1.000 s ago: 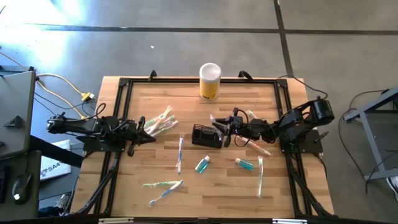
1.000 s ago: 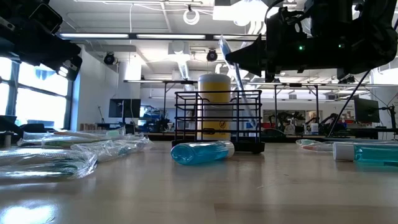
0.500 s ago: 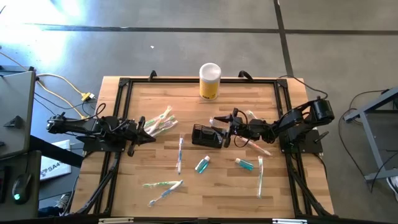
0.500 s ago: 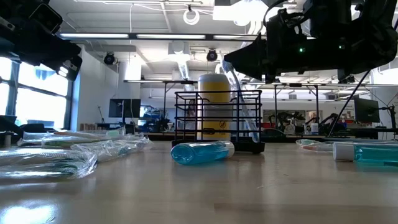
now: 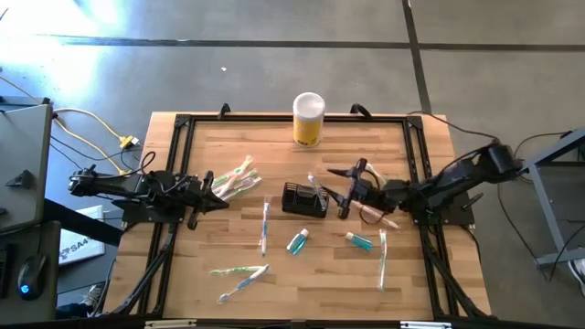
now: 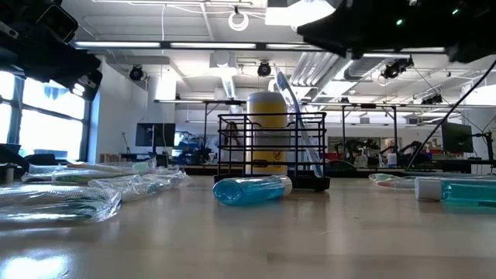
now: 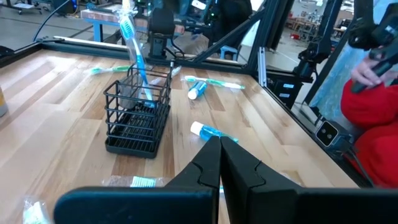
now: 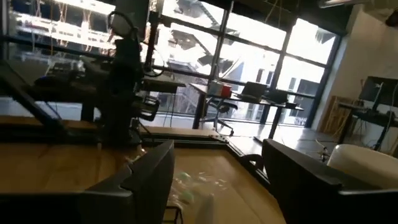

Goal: Pick & Place toothbrushing station
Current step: Put the right mouthwash into the wire organizer

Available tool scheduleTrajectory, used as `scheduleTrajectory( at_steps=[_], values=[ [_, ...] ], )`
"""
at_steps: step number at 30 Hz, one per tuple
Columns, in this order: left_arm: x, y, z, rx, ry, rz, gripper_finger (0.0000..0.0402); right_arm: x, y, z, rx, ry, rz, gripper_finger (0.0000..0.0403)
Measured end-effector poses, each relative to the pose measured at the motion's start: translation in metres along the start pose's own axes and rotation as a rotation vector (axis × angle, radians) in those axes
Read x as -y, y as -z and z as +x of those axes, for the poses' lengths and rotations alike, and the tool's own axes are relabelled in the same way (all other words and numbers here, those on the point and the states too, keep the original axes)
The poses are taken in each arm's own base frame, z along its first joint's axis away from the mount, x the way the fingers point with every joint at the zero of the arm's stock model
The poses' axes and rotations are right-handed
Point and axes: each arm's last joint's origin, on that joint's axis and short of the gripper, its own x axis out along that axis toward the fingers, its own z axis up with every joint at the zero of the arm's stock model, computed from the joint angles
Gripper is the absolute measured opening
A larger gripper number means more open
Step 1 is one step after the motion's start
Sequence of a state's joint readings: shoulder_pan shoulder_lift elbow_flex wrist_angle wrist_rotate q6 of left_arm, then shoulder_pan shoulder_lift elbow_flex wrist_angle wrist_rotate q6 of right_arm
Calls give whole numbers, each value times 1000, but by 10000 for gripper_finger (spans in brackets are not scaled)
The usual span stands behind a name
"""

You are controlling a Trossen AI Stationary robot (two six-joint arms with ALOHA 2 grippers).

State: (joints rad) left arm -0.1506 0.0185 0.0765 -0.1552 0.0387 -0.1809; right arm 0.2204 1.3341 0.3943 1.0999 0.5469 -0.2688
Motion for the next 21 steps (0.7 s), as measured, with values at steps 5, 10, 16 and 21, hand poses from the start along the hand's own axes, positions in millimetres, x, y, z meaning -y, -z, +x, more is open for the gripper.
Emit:
scheduleTrajectory(
  at_steps=[5, 10, 16, 21],
  values=[
    [0, 0, 0, -1, 0, 0, 0, -12, -14, -23, -189, -124, -32, 235],
    [0, 0, 0, -1, -5, 0, 0, -14, -34, -38, -504, -257, 93, 235],
    [0, 0, 0, -2, -5, 0, 0, -16, -44, -42, -763, -432, 259, 235],
    [0, 0, 0, -2, -7, 0, 0, -22, -35, -41, -879, -489, 374, 235]
  ],
)
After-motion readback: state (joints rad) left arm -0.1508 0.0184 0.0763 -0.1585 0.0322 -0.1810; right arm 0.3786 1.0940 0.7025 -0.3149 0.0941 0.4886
